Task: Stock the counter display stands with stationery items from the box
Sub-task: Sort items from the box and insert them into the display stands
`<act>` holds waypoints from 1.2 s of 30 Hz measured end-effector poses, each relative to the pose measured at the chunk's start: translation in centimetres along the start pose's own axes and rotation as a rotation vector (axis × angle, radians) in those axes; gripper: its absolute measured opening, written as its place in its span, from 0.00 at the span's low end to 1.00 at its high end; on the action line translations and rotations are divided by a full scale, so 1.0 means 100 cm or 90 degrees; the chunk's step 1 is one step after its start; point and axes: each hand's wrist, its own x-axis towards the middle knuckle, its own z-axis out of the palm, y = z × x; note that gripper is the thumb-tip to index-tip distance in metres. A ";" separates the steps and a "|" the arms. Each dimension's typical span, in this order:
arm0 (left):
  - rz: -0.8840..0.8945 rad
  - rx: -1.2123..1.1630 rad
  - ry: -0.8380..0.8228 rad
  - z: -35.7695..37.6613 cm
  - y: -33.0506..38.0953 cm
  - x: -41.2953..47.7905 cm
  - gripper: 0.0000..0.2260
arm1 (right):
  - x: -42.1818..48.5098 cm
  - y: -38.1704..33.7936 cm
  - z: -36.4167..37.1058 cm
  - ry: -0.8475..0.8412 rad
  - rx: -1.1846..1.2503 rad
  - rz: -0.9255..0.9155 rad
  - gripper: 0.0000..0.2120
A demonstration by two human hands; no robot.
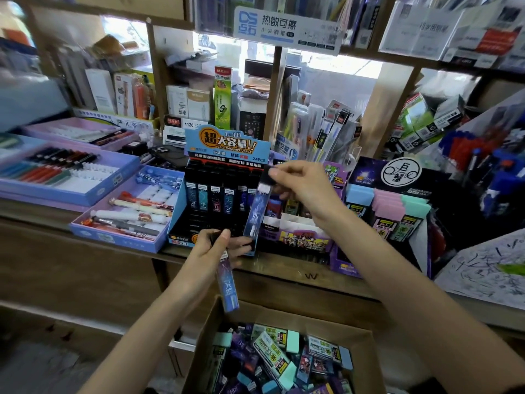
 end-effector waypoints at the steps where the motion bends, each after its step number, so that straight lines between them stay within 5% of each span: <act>1: 0.012 0.007 -0.014 -0.003 0.001 0.001 0.08 | 0.006 -0.003 0.000 0.025 -0.012 -0.015 0.03; 11: 0.154 0.127 -0.001 -0.033 0.000 0.002 0.11 | 0.046 0.020 0.043 0.078 -0.340 -0.143 0.09; 19: 0.055 -0.046 0.032 -0.048 -0.015 0.014 0.05 | 0.047 0.023 0.050 0.064 -0.335 -0.140 0.09; 36: 0.122 0.124 0.073 -0.046 -0.003 0.003 0.09 | 0.050 0.029 0.059 0.054 -0.411 -0.094 0.09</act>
